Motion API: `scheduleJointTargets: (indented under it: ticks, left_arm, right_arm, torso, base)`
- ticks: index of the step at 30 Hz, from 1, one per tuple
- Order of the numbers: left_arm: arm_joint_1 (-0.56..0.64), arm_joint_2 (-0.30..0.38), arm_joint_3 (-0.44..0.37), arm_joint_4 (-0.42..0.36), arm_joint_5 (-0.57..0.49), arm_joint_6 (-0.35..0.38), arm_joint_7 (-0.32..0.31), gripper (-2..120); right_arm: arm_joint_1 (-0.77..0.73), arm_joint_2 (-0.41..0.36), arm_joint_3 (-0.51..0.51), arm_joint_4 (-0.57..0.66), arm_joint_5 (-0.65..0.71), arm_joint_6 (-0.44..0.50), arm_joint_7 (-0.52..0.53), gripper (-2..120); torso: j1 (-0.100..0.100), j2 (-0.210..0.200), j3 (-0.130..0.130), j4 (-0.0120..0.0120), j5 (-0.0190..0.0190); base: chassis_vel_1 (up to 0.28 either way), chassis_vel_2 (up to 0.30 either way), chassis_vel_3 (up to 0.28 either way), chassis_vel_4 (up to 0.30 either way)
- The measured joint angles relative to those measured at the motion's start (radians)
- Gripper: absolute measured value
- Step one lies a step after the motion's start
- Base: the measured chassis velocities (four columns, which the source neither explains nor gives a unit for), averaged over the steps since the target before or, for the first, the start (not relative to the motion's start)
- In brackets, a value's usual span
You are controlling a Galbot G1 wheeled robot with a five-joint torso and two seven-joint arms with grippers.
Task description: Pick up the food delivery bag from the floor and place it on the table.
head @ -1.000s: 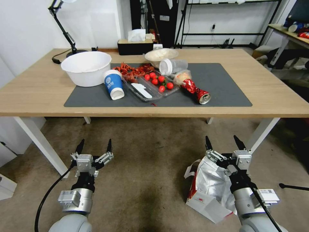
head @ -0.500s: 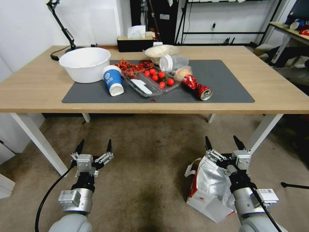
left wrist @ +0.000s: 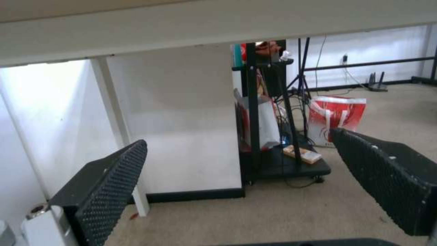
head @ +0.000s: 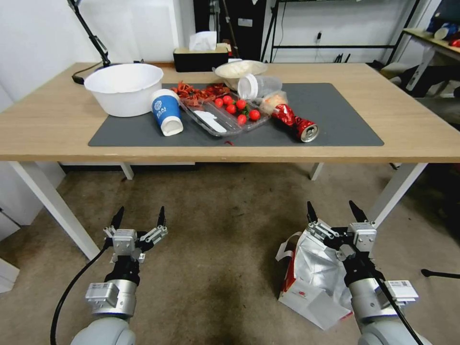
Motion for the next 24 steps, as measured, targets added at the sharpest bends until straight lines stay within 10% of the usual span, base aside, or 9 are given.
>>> scheduleJointTargets:
  ticks: [24]
  left_arm:
    - [-0.001,-0.001,0.002,0.005,0.004,-0.006,0.001,100]
  right_arm:
    - [-0.003,0.000,0.000,0.000,0.000,0.005,-0.002,100]
  torso:
    - [-0.031,-0.094,-0.064,0.0000,0.0000]
  base:
    - [0.000,0.000,0.000,0.000]
